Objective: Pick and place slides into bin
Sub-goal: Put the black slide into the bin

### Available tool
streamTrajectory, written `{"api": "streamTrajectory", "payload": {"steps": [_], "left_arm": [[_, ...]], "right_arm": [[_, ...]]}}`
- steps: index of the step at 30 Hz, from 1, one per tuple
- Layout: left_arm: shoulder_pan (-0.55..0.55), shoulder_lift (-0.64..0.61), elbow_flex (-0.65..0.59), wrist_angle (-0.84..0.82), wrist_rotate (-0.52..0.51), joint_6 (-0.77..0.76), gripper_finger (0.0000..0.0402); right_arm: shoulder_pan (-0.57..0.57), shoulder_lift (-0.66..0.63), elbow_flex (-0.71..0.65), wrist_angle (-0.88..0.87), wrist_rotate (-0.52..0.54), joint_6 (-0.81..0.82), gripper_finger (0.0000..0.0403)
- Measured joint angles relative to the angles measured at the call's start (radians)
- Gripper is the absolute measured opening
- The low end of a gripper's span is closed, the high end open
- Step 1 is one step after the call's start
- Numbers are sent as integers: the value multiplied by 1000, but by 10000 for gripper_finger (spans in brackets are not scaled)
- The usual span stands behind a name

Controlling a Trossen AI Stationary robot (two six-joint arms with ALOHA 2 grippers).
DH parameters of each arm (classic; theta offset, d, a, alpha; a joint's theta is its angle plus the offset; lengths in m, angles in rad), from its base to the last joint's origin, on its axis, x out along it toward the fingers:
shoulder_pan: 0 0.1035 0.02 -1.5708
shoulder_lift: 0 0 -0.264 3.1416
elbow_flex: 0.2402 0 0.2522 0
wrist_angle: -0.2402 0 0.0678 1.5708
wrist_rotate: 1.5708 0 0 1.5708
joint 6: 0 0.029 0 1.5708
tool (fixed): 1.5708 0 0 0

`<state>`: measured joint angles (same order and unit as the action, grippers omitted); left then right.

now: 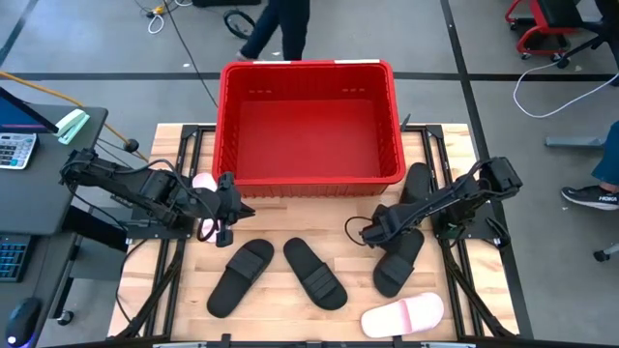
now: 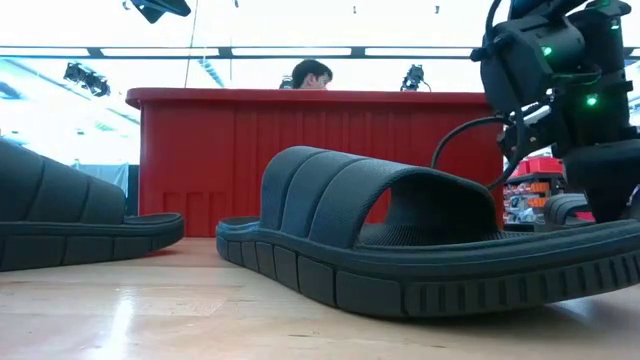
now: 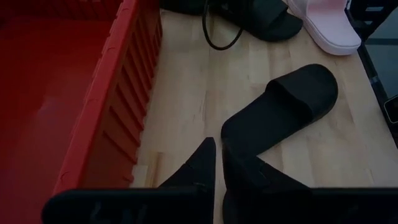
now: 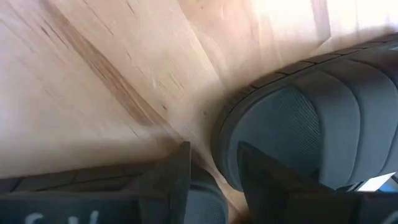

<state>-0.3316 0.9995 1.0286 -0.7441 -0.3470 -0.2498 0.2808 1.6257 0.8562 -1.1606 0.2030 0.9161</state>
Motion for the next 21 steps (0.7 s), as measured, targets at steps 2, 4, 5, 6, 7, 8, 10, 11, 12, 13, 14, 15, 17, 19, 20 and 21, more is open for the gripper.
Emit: {"api": "streamTrajectory", "payload": {"steps": [2, 4, 5, 6, 7, 8, 10, 11, 12, 13, 14, 15, 17, 19, 20, 21], "left_arm": [[0, 0, 0, 0, 0, 0, 30], [0, 0, 0, 0, 0, 0, 28], [0, 0, 0, 0, 0, 0, 28], [0, 0, 0, 0, 0, 0, 28], [0, 0, 0, 0, 0, 0, 29], [0, 0, 0, 0, 0, 0, 31], [0, 0, 0, 0, 0, 0, 34], [0, 0, 0, 0, 0, 0, 36], [0, 0, 0, 0, 0, 0, 38], [0, 0, 0, 0, 0, 0, 39], [0, 0, 0, 0, 0, 0, 40], [0, 0, 0, 0, 0, 0, 40], [0, 0, 0, 0, 0, 0, 39], [0, 0, 0, 0, 0, 0, 37], [0, 0, 0, 0, 0, 0, 35], [0, 0, 0, 0, 0, 0, 34]], "right_arm": [[8, 0, 0, -5, 22, 3, 138], [12, 0, 0, -5, 55, 9, 137], [12, 0, 0, -6, 60, 12, 137], [11, 0, 0, -8, 62, 12, 137], [10, 0, 0, -8, 64, 13, 137], [10, 0, 0, -8, 65, 15, 136], [10, 0, 0, -11, 68, 16, 136], [10, 0, 0, -14, 68, 18, 136], [10, 0, -3, -15, 69, 25, 136], [10, 0, -7, -14, 69, 30, 136], [8, 0, -13, -13, 68, 39, 136], [7, 0, -18, -13, 67, 53, 136], [2, 0, -25, -13, 67, 93, 136], [-7, 0, -27, -12, 73, 136, 136], [-11, 1, -27, -9, 76, 141, 136], [-14, 2, -28, -6, 76, 140, 136]]}}
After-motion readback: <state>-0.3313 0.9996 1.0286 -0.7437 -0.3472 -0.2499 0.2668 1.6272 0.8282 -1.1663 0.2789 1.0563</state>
